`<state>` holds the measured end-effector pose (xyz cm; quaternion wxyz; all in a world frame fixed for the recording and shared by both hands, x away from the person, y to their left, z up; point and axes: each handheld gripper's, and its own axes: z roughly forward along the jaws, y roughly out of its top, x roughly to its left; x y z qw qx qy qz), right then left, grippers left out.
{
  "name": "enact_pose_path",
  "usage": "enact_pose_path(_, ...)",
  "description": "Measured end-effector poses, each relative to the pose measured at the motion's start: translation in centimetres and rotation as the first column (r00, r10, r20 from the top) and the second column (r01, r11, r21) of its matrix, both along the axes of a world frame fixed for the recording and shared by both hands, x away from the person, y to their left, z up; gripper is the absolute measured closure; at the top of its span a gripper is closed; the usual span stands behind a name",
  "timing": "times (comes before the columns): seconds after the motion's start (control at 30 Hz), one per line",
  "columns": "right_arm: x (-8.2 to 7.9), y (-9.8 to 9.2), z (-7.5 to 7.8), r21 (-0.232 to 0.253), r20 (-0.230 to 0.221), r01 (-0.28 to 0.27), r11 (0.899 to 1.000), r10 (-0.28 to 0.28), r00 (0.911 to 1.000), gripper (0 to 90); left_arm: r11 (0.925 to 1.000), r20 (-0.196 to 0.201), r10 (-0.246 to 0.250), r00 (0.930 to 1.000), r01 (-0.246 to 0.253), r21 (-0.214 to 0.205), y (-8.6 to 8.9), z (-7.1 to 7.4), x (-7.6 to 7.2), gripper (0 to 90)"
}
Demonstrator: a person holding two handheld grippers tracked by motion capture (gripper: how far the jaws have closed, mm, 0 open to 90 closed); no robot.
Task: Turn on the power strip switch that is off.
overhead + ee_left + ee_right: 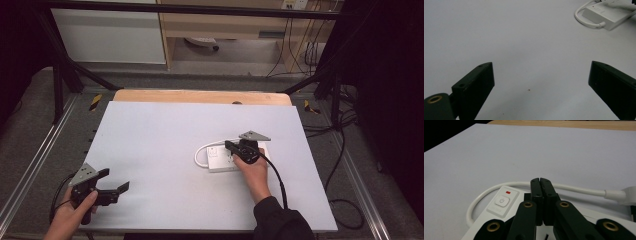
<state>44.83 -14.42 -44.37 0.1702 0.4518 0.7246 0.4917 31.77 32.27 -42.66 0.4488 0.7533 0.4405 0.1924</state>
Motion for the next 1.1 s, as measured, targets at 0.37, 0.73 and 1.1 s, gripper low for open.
enact_pose_path(0.37, -0.1, -0.5, 0.6, 0.024, 0.018, 0.009, 1.000, -0.009, 0.9998, 89.6, 1.0000, 0.000, 0.000, 1.0000, 0.000, -0.001, 0.0, 0.0, 0.0, 6.6)
enact_pose_path(0.73, -0.4, -0.9, 1.3, 0.047, 0.040, 0.013, 0.999, -0.015, 0.9991, 89.4, 1.0000, 0.001, 0.001, 1.0000, -0.001, 0.001, 0.0, 0.0, 0.0, 6.6)
enact_pose_path(1.1, -0.5, -1.8, 2.1, 0.068, 0.062, 0.031, 0.997, -0.036, 0.9974, 88.2, 1.0000, 0.000, 0.002, 1.0000, -0.002, 0.001, 0.1, 0.0, 0.0, 6.6)
